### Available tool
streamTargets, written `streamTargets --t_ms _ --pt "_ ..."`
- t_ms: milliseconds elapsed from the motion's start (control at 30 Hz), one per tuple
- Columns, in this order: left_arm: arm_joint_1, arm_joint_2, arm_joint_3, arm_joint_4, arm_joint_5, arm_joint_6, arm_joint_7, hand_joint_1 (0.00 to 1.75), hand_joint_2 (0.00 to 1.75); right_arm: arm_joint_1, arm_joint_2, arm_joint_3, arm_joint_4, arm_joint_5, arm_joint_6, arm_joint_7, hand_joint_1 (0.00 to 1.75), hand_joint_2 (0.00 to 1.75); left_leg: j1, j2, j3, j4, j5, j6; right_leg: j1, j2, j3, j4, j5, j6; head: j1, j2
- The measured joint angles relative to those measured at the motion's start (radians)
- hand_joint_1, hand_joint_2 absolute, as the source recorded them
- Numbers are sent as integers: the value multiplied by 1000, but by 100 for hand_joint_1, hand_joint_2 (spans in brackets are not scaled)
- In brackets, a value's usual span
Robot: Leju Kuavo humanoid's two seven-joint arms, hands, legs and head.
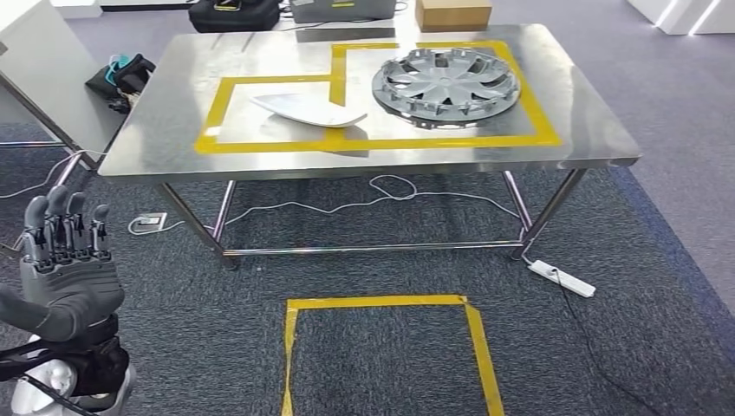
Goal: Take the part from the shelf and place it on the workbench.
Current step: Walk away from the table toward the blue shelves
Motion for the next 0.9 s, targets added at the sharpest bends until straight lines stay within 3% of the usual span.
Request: streamTargets --t_ms 33,100,167,200,233,267,333,400,467,533,567,633,700,733,767,833,900 --pt "0 0 0 0 0 1 0 0 0 1 0 0 0 0 1 0 0 0 3 -18 -12 25 -19 -7 -3 8 -3 -2 4 -6 -2 0" --pt "3 0 0 0 0 3 -1 0 0 -2 1 0 0 0 2 0 0 0 12 -60 -62 133 -84 -23 -7 25 -12 -3 11 -14 -6 0" --pt "8 0 0 0 0 7 -1 0 0 -3 0 0 0 0 2 0 0 0 22 -72 -123 256 -135 -31 -8 46 -23 -3 18 -14 -6 0" --pt "10 0 0 0 0 8 -1 0 0 -2 0 0 0 0 2 0 0 0 26 -73 -137 282 -135 -34 -8 57 -28 -3 21 -12 -6 0" --pt "11 0 0 0 0 10 -1 0 0 -1 0 0 0 0 2 1 0 0 30 -74 -132 270 -114 -35 -10 68 -31 -2 24 -9 -6 0" --pt "12 0 0 0 0 11 -1 0 0 0 0 0 0 1 2 1 0 0 33 -78 -109 224 -79 -36 -12 80 -33 -2 28 -5 -6 0" --pt "12 0 0 0 0 13 -1 0 0 0 0 0 0 2 2 3 0 0 40 -112 -44 93 -13 -38 -14 102 -38 2 33 5 -7 0" --pt "14 0 0 -1 -1 14 -1 0 0 -2 0 0 0 3 2 4 0 0 43 -143 -13 20 6 -33 -14 120 -51 7 41 17 -7 0" --pt "15 0 -1 -1 -1 15 -1 0 0 1 0 0 0 4 2 6 0 0 40 -135 -18 15 5 -19 -18 135 -66 8 49 31 -6 0" --pt "13 0 -1 -1 -2 15 -1 0 0 6 -1 -1 0 4 2 8 0 0 39 -116 -21 14 12 -5 -19 110 -84 31 33 41 -1 0" --pt "13 -1 -2 -1 -2 15 -1 0 0 7 -2 -1 0 5 2 9 0 0 39 -105 -23 13 14 2 -19 86 -102 69 7 45 3 0" --pt "16 -1 -1 -1 -2 16 -1 0 0 4 -2 -1 0 6 4 10 0 0 35 -82 -26 13 16 9 -19 46 -154 201 -69 51 10 0" --pt "20 0 -1 -1 -4 18 -1 0 0 3 -1 -1 0 6 6 10 0 0 31 -56 -29 13 17 12 -19 37 -189 303 -112 54 10 0" --pt "23 0 -1 -1 -6 21 -1 0 0 4 -1 -1 0 6 6 11 0 0 30 -45 -29 14 17 12 -19 36 -180 301 -106 53 10 0" --pt "25 0 -1 -1 -15 29 2 0 0 6 -2 -1 0 7 6 12 0 0 29 -35 -28 14 17 11 -19 32 -149 258 -82 51 10 0" --pt "31 1 2 -1 -49 59 18 0 0 7 -2 -1 0 9 6 14 0 0 26 -18 -24 15 15 8 -13 -1 -58 111 -29 42 10 0" --pt "37 2 6 2 -83 89 33 0 0 4 -2 -1 0 9 7 15 0 0 20 -3 -24 17 13 1 -7 -27 -9 24 -8 30 8 0"
